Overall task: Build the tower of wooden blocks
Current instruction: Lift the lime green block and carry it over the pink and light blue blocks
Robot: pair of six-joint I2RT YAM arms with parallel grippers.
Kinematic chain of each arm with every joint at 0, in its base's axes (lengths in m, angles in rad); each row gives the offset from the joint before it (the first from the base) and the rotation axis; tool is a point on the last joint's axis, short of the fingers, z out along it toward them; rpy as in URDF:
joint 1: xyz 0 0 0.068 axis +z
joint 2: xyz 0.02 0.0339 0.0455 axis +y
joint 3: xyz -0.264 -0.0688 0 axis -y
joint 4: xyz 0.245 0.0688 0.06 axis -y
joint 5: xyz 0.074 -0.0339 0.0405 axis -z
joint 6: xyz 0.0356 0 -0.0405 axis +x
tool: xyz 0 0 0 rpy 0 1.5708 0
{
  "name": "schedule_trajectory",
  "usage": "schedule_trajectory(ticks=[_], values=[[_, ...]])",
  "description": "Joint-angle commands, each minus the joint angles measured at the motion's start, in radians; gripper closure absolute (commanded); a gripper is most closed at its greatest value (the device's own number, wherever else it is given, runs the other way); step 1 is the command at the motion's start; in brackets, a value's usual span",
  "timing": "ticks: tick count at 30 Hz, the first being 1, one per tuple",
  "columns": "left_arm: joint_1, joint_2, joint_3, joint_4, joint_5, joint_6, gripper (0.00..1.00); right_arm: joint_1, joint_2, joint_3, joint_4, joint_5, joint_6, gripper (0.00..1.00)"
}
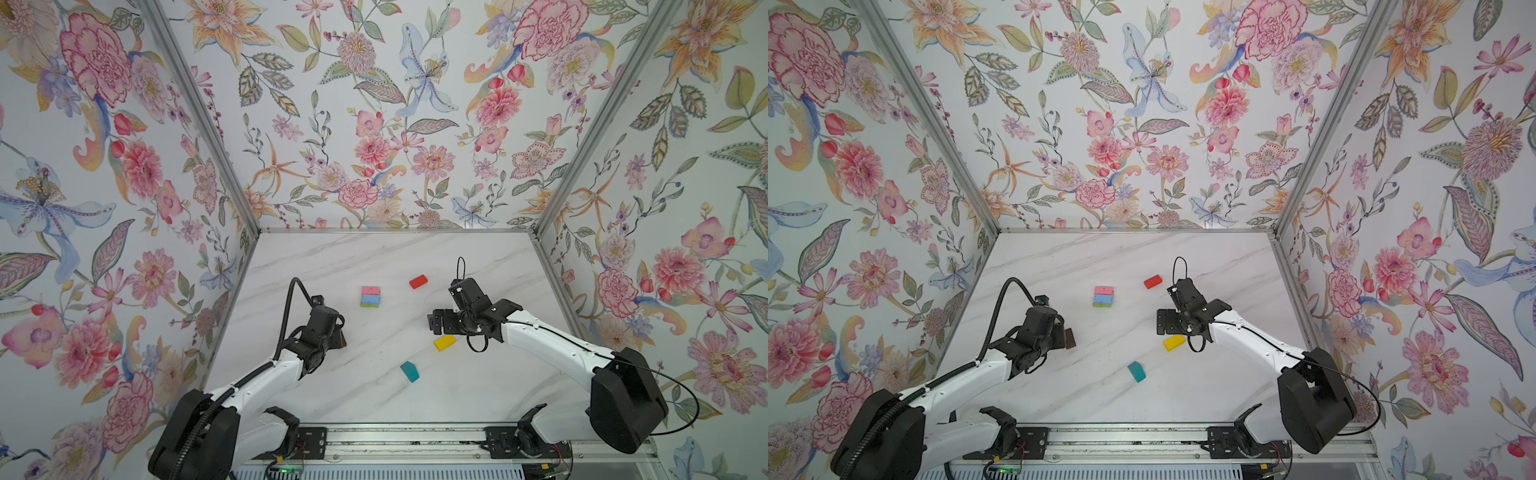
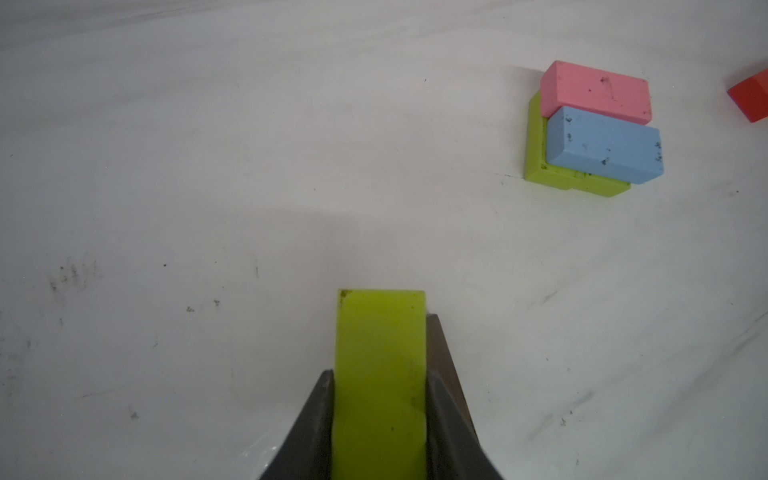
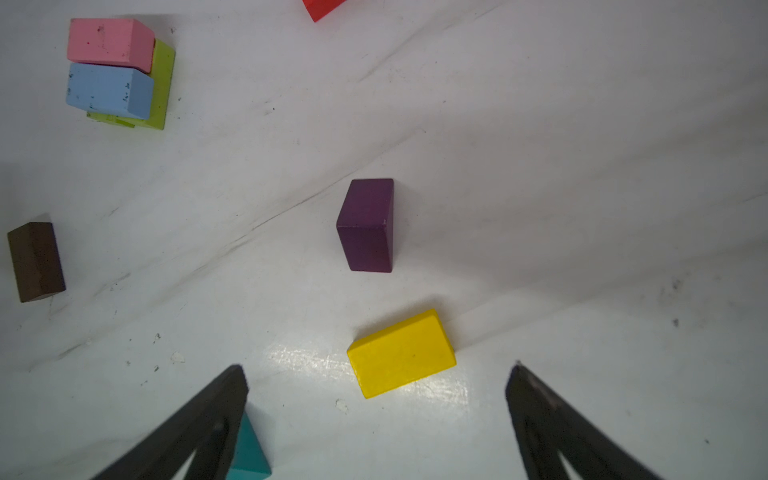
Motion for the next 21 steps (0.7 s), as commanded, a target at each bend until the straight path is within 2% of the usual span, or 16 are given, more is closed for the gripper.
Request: schedule_trajectory(ticks=[1,14,21], values=[[0.008,-0.025,0.033,-0.017,0.014,0.014,0.72,0.001,-0.028,-0.017,-0.010,-0.001,0.014,0.01],[-0.016,-0.001,0.116,0.012,0.038,0.016,0.72,0.001,-0.042,-0.017,-0.010,0.003,0.016,0.01],[-0.040,0.100,0.199,0.039,0.042,0.029,0.72,0.001,-0.025,-0.017,-0.002,0.000,0.013,0.01]])
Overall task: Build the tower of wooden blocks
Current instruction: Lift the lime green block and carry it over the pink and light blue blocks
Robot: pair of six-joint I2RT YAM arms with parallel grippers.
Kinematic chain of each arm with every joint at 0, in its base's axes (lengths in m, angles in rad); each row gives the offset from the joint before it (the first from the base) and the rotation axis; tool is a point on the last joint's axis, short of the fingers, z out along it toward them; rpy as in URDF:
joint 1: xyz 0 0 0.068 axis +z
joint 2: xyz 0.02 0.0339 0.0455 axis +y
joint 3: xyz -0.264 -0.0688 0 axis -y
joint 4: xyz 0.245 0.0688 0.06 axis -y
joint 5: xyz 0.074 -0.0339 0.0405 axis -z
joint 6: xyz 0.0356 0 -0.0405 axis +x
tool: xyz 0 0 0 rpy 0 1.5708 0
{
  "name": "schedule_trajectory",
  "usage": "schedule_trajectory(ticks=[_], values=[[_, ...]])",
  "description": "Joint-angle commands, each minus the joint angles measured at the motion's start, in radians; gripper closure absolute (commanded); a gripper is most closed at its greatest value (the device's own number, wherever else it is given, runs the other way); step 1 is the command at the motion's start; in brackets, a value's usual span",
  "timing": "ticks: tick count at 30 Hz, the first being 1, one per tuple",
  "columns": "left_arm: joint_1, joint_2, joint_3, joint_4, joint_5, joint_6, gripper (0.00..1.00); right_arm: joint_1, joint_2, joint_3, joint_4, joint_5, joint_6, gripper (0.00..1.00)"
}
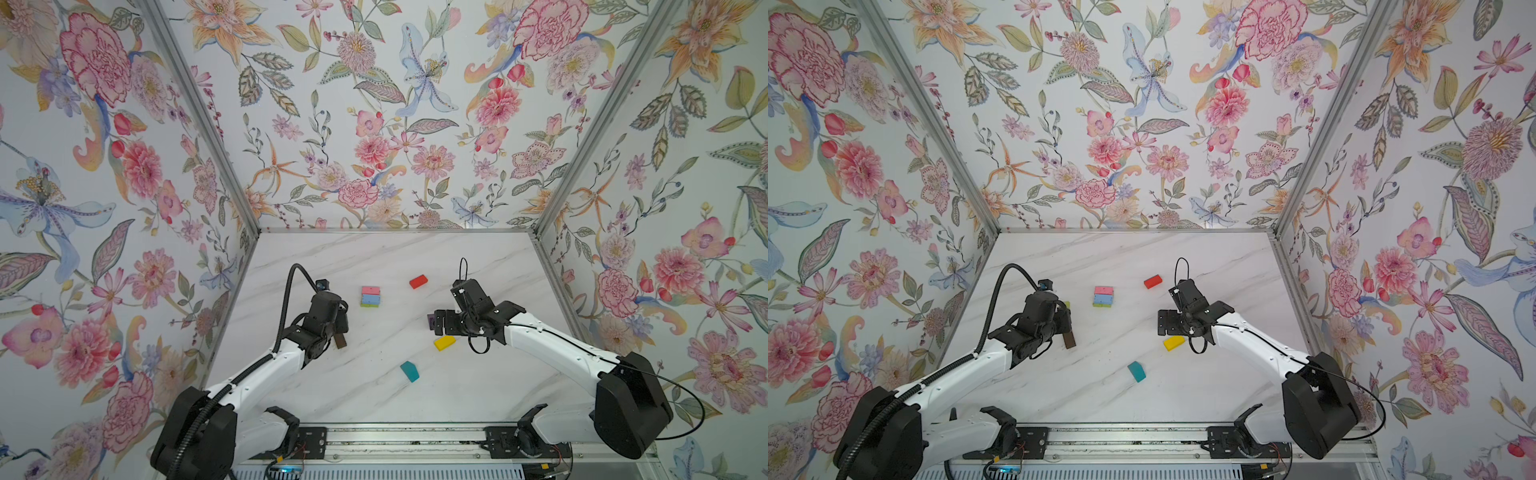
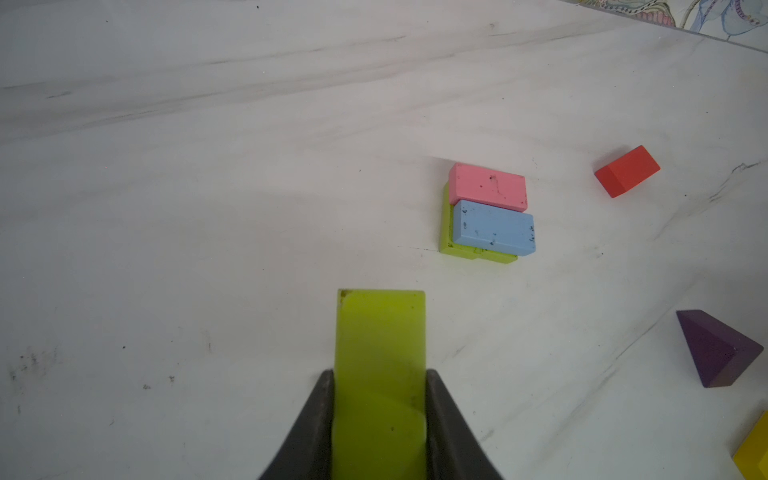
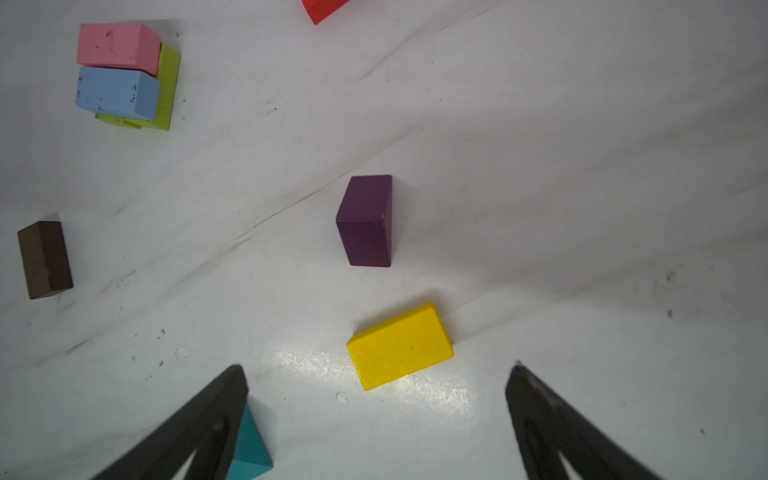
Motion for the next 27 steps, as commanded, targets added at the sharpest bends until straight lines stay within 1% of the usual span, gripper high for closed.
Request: schedule_trajectory(ticks=[1,6,18,27], values=[[-0.020,0.057,0.060,0.031,0.010,0.024,0.72,0.001,0.007,0.002,-0.002,-0.001,0.005,0.01],[-0.039,0.153,0.133,0.058,0.020,0.029,0.72,0.000,0.022,0.008,0.007,-0.006,-0.003,0.01],[-0.040,0.410,0.302,0.063,0.017,0.066,0.72,-0.036,0.047,0.023,0.029,-0.035,-0.041,0.01],[-0.044,0.534,0.418,0.054,0.017,0.079,0.72,-0.053,0.047,0.029,0.032,-0.050,-0.057,0.01]])
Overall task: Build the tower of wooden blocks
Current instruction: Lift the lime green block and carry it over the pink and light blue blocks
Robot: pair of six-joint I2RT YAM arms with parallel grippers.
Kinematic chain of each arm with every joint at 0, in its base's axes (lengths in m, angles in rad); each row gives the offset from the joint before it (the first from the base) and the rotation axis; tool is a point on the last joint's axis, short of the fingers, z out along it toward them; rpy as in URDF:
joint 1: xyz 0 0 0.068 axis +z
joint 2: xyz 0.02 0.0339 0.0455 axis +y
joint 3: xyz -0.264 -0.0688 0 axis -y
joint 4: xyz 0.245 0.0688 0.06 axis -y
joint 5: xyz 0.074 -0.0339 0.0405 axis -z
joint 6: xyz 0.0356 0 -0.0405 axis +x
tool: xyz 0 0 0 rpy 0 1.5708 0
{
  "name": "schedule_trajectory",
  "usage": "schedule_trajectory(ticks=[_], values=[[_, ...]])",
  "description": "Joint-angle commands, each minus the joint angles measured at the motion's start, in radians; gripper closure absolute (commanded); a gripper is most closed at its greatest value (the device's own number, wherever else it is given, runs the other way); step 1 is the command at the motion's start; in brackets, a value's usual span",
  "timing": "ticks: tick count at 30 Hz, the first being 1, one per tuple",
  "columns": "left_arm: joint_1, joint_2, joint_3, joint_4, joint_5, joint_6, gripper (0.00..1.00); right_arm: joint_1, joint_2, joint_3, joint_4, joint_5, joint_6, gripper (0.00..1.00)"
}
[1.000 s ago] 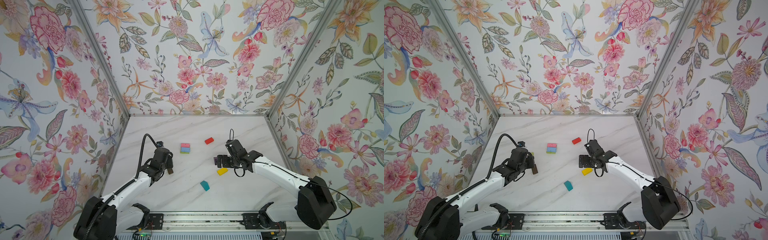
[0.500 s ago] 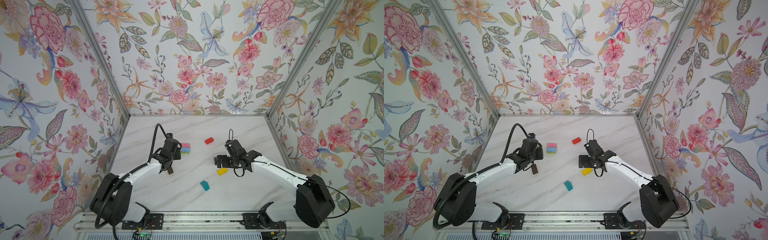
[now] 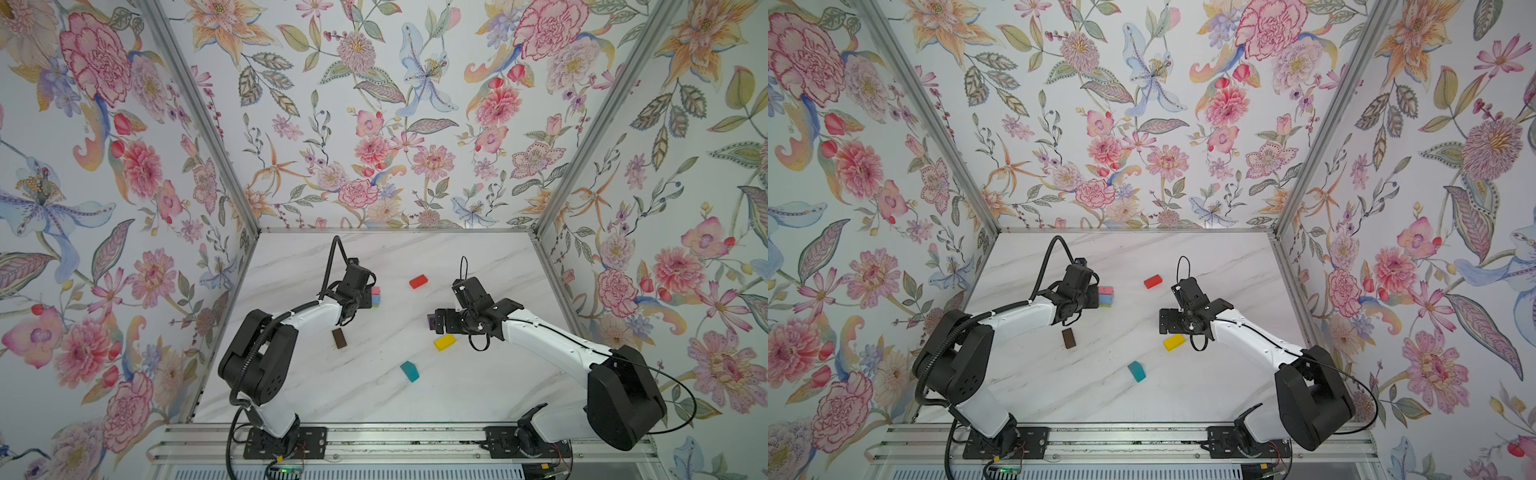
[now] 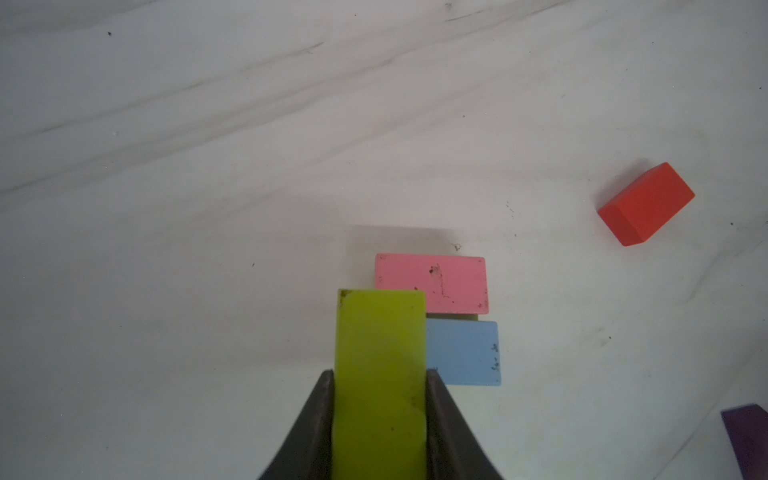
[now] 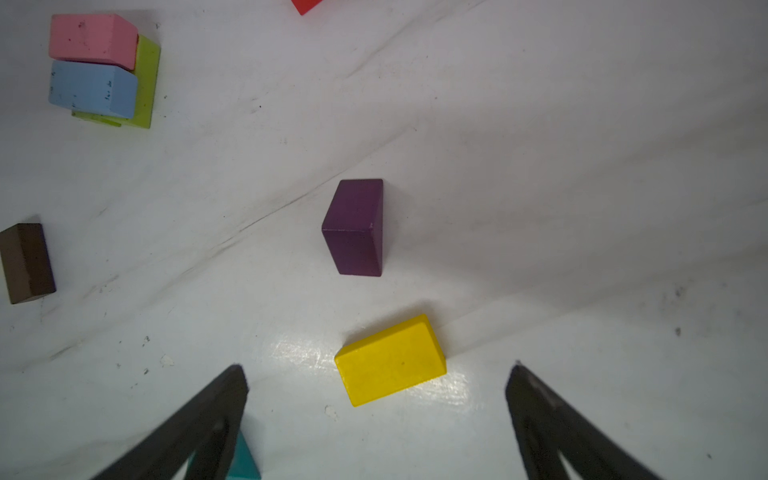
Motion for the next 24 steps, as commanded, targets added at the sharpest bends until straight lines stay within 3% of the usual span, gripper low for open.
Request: schedule_trajectory(ticks=[1,24], values=[[-0.009,0.044,0.054,-0.008,0.006,0.019,0.72,-0.012,0.002,0.027,0.013,-0.010,-0.019,0.01],[-0.020,0.124,0.107,-0.013,-0.015,0.023,0.72,-0.045,0.006,0.014,0.013,-0.026,-0.036,0.01]])
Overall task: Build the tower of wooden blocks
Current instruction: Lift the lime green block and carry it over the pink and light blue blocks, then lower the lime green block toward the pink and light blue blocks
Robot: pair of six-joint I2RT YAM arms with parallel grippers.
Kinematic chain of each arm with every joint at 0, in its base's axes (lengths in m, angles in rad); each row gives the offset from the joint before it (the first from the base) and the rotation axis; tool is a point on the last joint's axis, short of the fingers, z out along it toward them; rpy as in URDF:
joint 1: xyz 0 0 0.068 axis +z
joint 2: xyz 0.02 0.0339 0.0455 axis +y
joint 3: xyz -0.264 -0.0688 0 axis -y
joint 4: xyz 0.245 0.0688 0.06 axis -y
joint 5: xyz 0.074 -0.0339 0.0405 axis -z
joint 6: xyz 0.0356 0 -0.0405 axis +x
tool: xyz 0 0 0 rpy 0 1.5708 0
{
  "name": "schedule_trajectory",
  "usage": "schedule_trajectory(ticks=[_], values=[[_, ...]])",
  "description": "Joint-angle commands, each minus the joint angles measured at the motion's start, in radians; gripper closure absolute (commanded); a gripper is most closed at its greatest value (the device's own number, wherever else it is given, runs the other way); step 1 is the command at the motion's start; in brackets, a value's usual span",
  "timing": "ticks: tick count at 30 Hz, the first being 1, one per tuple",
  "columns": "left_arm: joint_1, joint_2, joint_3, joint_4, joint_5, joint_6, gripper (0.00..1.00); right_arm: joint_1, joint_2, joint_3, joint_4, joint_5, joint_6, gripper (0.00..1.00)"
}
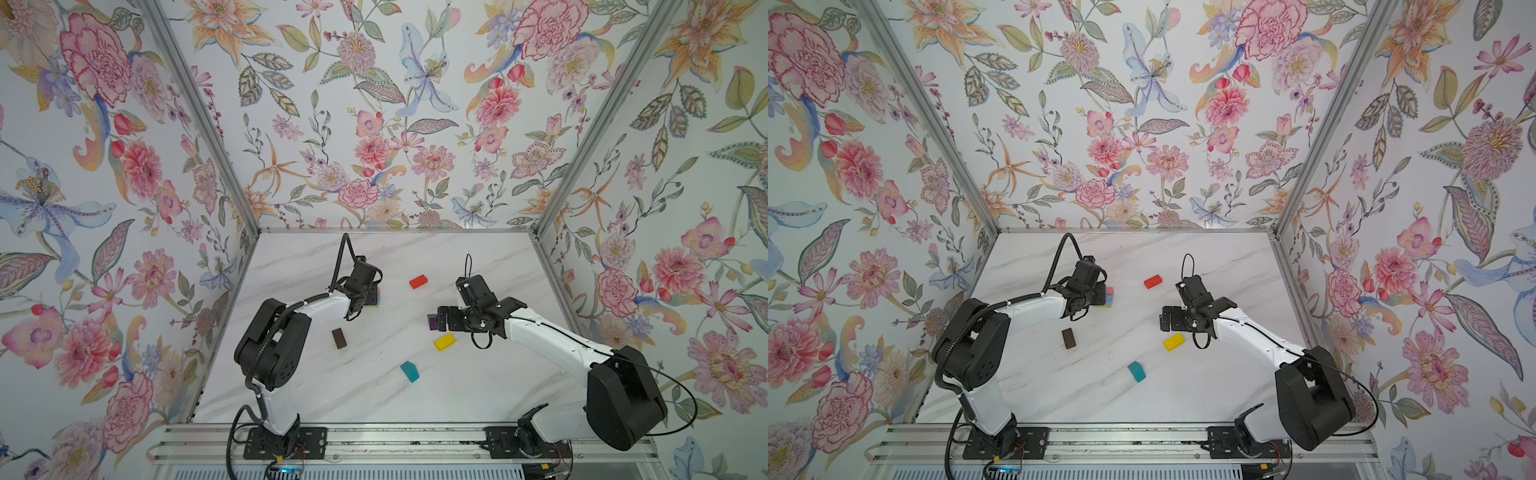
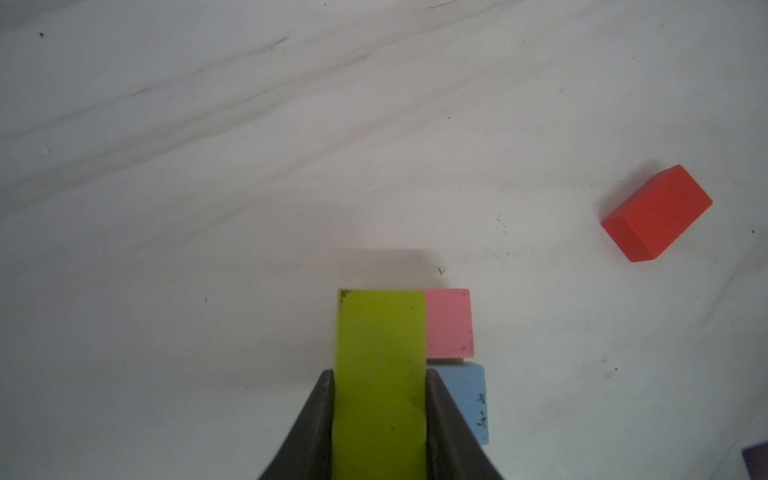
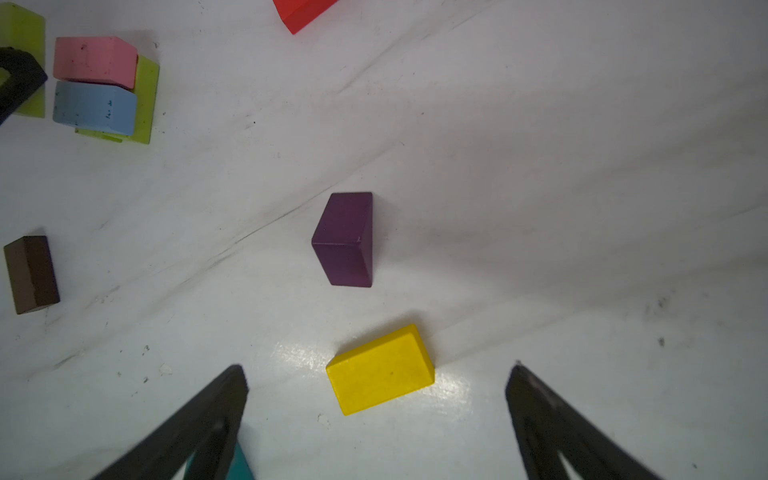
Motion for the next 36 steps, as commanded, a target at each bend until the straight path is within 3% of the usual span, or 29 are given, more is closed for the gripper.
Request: schedule_trajectory(ticks=[1,36], values=[[-0.012,0.018,0.030,-0.012,-0.021,0.015,0.72,-0.010,0.006,0.012,0.002,-0.008,-0.017,0.01],[-0.025,0.051,0.048,-0.017,-0.041,0.037,0.69,-0.027,0.010,0.002,0.002,-0.014,-0.020,0.01]])
